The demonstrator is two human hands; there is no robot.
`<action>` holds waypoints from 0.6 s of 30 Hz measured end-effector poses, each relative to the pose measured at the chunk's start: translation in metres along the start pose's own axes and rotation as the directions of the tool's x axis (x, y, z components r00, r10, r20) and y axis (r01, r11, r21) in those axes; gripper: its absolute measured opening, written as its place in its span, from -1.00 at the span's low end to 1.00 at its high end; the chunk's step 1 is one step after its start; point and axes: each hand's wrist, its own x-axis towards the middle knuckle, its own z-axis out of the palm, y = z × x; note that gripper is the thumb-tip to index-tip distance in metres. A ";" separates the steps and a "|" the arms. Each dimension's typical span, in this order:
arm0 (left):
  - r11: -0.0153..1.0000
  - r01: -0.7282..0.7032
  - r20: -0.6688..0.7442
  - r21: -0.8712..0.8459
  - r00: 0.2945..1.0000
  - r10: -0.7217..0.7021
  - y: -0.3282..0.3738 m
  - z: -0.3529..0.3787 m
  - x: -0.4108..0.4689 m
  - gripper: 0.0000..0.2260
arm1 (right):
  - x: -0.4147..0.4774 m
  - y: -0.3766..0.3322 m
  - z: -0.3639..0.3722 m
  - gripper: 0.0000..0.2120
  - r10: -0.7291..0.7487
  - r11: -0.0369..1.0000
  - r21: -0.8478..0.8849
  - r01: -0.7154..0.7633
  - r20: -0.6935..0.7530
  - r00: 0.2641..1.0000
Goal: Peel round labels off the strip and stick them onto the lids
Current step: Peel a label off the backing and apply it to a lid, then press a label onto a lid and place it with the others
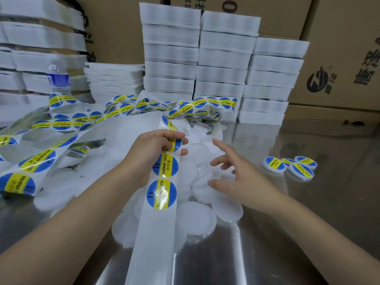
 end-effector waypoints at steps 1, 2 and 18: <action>1.000 0.003 -0.006 0.004 1.000 -0.003 0.000 0.000 0.000 -0.62 | -0.001 0.001 0.002 -0.23 -0.027 0.997 -0.074 0.030 0.035 0.999; 1.000 0.005 -0.012 0.008 1.000 -0.005 0.000 0.000 0.001 -0.61 | -0.001 0.002 0.004 -0.22 -0.047 0.989 -0.135 0.055 0.062 0.997; 0.999 0.015 -0.027 0.050 1.000 -0.014 0.000 0.001 -0.001 -0.61 | 0.003 0.014 0.011 -0.32 -0.182 0.974 -0.130 0.187 0.053 0.982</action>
